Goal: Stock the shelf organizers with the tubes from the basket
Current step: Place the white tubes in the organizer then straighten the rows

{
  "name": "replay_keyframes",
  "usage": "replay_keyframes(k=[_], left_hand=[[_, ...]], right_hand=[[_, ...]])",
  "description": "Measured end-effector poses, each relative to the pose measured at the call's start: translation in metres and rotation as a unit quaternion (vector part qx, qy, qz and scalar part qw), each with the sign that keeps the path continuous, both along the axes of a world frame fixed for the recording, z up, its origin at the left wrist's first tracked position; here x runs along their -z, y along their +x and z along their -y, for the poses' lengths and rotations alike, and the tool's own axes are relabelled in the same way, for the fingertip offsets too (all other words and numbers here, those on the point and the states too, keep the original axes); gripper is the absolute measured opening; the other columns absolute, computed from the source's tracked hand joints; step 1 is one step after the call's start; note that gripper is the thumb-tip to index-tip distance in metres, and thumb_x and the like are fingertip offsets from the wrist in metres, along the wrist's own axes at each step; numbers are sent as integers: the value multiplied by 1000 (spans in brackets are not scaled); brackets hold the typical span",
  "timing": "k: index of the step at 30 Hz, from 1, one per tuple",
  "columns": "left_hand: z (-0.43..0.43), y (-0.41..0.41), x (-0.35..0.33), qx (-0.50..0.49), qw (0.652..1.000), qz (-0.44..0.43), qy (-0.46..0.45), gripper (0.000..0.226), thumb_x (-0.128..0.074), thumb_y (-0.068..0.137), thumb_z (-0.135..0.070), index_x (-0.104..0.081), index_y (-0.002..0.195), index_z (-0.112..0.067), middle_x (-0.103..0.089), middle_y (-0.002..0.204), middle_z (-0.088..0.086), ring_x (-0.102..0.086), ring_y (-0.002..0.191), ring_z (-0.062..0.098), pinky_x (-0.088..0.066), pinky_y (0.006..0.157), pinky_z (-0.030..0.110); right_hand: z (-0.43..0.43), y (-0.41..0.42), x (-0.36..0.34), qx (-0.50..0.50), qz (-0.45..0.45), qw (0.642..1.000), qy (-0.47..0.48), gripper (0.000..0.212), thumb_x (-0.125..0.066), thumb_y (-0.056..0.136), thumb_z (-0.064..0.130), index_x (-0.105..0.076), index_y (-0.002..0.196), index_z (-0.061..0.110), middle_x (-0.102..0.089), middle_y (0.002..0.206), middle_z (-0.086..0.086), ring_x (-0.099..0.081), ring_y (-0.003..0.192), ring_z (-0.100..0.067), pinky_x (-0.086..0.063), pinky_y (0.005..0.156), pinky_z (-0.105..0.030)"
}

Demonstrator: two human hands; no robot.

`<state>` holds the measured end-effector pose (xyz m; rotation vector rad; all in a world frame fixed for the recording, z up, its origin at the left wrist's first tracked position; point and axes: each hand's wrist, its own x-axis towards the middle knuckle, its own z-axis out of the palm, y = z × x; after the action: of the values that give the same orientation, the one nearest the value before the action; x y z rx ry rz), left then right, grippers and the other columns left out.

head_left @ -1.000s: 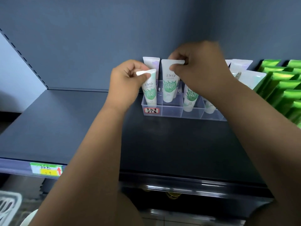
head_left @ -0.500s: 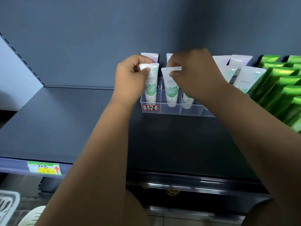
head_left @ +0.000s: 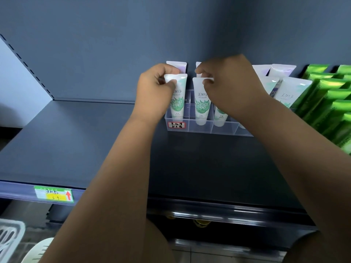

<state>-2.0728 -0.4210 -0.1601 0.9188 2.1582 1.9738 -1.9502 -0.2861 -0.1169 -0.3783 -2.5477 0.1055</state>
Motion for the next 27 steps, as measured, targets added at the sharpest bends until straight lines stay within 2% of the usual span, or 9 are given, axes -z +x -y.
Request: replay_keyframes(k=[5, 11, 15, 19, 21, 22, 24, 27], left_hand=[[-1, 0, 1, -9, 1000, -4, -10, 33, -59, 86, 9, -73, 101, -17, -75, 101, 1, -64, 81, 11, -57, 80, 31], [-1, 4, -1, -13, 999, -16, -28, 31, -60, 87, 5, -71, 102, -19, -73, 99, -5, -67, 84, 14, -57, 82, 30], [-1, 7, -3, -26, 997, -56, -45, 34, -61, 87, 2, -69, 104, -26, -70, 111, -4, -65, 94, 15, -56, 86, 27], [0, 8, -3, -34, 995, -74, -56, 34, -58, 87, -2, -67, 102, -31, -68, 113, -6, -63, 94, 17, -55, 86, 30], [2, 8, -2, -50, 987, -128, -78, 32, -56, 87, -7, -67, 109, -27, -65, 115, -8, -59, 98, 20, -51, 90, 26], [3, 8, -2, -60, 980, -163, -97, 32, -55, 88, -9, -68, 113, -23, -64, 118, -9, -57, 106, 20, -45, 93, 19], [4, 8, -3, -77, 966, -205, -134, 33, -55, 91, -11, -66, 121, -19, -62, 124, -8, -50, 118, 19, -33, 89, 5], [5, 11, -3, -81, 959, -221, -155, 30, -56, 95, -19, -65, 124, -19, -61, 131, -8, -46, 122, 19, -31, 90, 12]], right_hand=[[-3, 0, 2, -2, -2, 1000, 11, 33, -58, 89, 5, -73, 114, 21, -73, 114, -6, -66, 104, -30, -55, 91, -42], [-7, -1, 4, -3, -5, 999, 32, 35, -58, 88, 2, -74, 114, 20, -72, 114, -7, -64, 104, -30, -55, 91, -41], [-8, -2, 8, -10, -9, 998, 55, 38, -57, 85, -2, -74, 113, 17, -71, 111, -10, -61, 107, -32, -55, 88, -43], [-5, 0, 9, -8, -15, 998, 67, 31, -58, 86, 3, -75, 109, 14, -71, 102, -9, -60, 103, -33, -56, 80, -43], [-2, 1, 9, 3, -13, 996, 89, 23, -56, 86, 8, -74, 101, 12, -70, 95, -8, -58, 99, -31, -56, 74, -41], [0, 2, 8, 8, -13, 995, 102, 21, -55, 86, 11, -73, 97, 12, -70, 91, -8, -57, 97, -31, -55, 72, -40], [1, 4, 8, 12, -15, 993, 112, 21, -54, 87, 17, -73, 94, 12, -69, 88, -7, -57, 97, -30, -55, 71, -40], [4, 6, 8, 10, -19, 992, 120, 24, -53, 86, 21, -73, 97, 11, -70, 91, -7, -57, 97, -32, -55, 74, -41]])
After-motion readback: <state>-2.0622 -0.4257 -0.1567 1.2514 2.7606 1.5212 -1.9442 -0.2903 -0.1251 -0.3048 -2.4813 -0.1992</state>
